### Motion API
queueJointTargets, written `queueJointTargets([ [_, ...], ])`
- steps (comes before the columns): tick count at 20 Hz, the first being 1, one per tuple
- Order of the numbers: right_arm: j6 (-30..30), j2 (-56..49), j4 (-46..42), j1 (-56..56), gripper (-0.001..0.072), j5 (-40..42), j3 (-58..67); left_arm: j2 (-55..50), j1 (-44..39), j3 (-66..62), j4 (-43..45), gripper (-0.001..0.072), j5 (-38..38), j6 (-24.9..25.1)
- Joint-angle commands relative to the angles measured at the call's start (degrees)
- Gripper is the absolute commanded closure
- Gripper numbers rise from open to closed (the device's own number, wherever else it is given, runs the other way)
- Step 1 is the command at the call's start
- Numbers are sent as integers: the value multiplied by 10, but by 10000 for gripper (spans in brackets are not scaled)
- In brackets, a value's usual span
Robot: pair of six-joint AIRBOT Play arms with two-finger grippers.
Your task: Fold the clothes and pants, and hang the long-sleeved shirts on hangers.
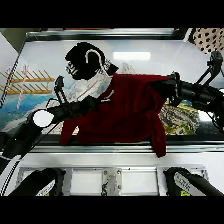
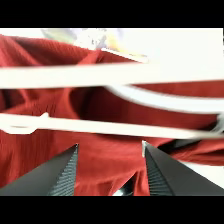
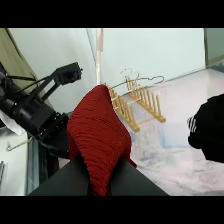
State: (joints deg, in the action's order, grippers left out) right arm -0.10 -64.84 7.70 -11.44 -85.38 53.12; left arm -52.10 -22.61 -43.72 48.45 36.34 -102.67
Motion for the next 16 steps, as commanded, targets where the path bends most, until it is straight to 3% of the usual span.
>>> queueJointTargets([
  [1, 6, 0, -17, 1, 693, 1, 1, -11, -4, -11, 1, 296, -6, -34],
  [3, 6, 1, -17, 1, 694, 0, 1, -14, -4, -11, 1, 345, -3, -35],
  [7, 6, 1, -16, 1, 693, -1, 1, -45, -19, -11, 1, 345, 3, -39],
  [11, 6, 1, -16, 2, 693, -1, 1, -73, -52, -12, 0, 344, -53, -59],
  [16, 6, 1, -15, 2, 694, -1, 1, -73, -54, -12, 0, 344, -57, -63],
])
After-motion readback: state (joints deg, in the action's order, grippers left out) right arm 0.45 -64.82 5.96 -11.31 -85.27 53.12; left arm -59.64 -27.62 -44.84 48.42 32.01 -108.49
